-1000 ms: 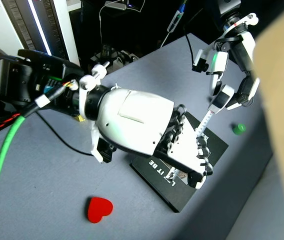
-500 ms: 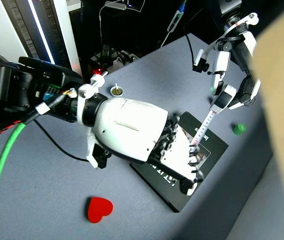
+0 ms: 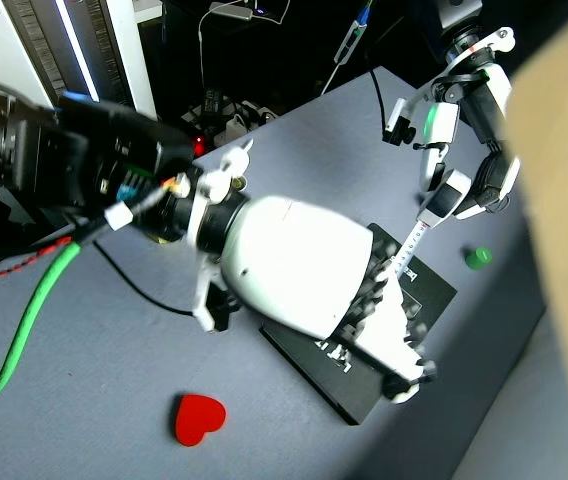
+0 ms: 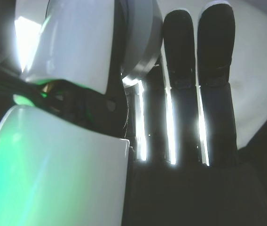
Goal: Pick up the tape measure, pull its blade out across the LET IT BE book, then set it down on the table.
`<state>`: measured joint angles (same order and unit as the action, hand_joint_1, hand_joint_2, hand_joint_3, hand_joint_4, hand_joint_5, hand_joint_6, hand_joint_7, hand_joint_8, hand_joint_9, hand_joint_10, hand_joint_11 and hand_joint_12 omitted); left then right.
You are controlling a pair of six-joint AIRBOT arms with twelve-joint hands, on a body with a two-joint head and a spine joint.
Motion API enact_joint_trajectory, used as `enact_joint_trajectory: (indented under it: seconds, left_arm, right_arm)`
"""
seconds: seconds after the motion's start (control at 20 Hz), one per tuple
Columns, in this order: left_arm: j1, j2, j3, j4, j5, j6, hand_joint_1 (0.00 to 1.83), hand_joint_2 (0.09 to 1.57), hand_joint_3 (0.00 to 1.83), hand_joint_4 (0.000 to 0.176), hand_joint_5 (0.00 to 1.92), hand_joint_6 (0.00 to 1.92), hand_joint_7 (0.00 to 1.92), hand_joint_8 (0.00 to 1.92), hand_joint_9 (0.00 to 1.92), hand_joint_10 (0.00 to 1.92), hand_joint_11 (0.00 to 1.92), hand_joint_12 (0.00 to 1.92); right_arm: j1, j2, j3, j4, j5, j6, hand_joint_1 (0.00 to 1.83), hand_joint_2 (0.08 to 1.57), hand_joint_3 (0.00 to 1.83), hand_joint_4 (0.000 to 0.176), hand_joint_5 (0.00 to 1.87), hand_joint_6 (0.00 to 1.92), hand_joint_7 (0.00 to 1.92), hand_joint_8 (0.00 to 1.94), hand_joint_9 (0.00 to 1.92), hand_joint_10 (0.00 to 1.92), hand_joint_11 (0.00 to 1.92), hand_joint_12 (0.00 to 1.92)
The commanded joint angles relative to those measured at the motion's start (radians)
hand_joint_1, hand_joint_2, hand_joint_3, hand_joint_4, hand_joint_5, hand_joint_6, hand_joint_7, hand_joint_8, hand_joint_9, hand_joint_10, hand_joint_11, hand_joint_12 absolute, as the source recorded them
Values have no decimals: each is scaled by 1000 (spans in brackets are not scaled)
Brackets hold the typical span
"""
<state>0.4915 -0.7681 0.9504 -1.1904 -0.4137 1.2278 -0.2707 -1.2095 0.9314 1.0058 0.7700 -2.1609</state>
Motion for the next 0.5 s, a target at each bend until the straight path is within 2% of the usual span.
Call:
enact_joint_trajectory:
  seconds: [0.0, 0.05, 0.1, 0.15, 0.2, 0.3, 0.45]
  left_arm:
    - [-8, 8, -1, 19, -79, -20, 1377, 1120, 0, 0, 921, 956, 938, 1036, 931, 1263, 879, 1214]
    - [-7, 8, -1, 14, -81, -20, 1377, 1120, 0, 0, 921, 956, 938, 1036, 931, 1263, 878, 1214]
    - [-6, 8, -1, 10, -82, -20, 1377, 1120, 0, 0, 922, 956, 937, 1036, 931, 1263, 878, 1214]
    - [-5, 8, -1, 10, -83, -20, 1377, 1119, 0, 0, 925, 954, 937, 1036, 931, 1262, 880, 1215]
    - [-3, 8, -1, 10, -83, -21, 1377, 1119, 0, 0, 925, 951, 937, 1037, 931, 1262, 880, 1215]
    - [0, 8, -2, 5, -83, -25, 1377, 1119, 0, 0, 927, 949, 936, 1037, 931, 1262, 881, 1215]
    - [1, 8, -7, -7, -103, -35, 1377, 1119, 0, 0, 927, 948, 935, 1036, 933, 1260, 882, 1215]
  right_arm:
    - [28, 2, 7, -55, 47, -4, 1010, 1151, 2, 109, 885, 1122, 809, 2, 731, 19, 310, 1044]
    - [37, -2, 14, -34, 34, -3, 1019, 1152, 1, 88, 888, 1121, 807, 1, 729, 16, 306, 1043]
    - [47, -7, 20, -11, 20, -4, 1027, 1093, 0, 0, 778, 549, 794, 4, 729, 13, 300, 1033]
    - [51, -10, 22, 0, 14, -5, 1028, 1079, 0, 0, 819, 256, 784, 3, 724, 9, 302, 1020]
    - [51, -10, 22, 0, 11, -5, 1030, 1075, 0, 0, 864, 120, 783, 1, 723, 6, 306, 1015]
    - [47, -15, 27, -4, 15, -4, 1027, 1074, 0, 0, 806, 48, 782, 1, 720, 4, 316, 1018]
    - [35, -36, 45, -52, 31, 7, 1025, 1074, 0, 0, 819, 47, 777, 0, 717, 2, 315, 1017]
